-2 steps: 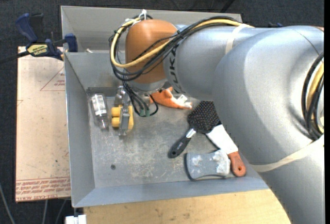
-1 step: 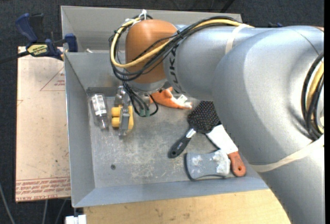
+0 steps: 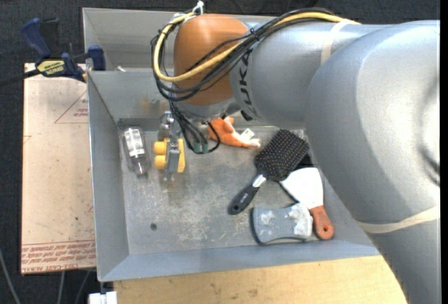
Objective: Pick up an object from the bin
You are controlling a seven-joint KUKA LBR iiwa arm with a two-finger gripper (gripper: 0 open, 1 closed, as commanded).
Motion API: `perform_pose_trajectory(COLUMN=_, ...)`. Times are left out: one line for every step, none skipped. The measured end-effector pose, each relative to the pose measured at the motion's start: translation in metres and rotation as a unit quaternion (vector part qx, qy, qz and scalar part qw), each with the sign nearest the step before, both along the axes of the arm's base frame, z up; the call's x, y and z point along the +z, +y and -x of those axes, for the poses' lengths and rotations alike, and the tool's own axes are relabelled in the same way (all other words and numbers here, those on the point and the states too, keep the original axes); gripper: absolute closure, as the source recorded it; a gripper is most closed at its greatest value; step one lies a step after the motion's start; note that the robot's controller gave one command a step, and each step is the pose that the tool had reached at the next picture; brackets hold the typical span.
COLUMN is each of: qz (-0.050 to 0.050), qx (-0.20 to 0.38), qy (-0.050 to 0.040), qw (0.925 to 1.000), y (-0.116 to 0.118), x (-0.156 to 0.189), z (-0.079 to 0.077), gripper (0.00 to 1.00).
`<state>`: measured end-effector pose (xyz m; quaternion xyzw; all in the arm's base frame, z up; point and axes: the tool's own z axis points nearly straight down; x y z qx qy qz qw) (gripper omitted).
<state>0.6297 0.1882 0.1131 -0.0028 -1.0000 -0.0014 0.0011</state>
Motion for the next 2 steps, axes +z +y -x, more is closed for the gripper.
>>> perform_pose_trajectory(qz=-0.003, qx=-0.001, qy=-0.0106, qw=0.9999, y=-0.0005, x=0.0221, z=-0.0109, gripper=1.00)
perform_pose_trajectory(qz=0.000, qx=-0.006, qy=0.0002, qw=1.0000, y=-0.0083, x=0.0172, z=-0.0035, gripper=1.00)
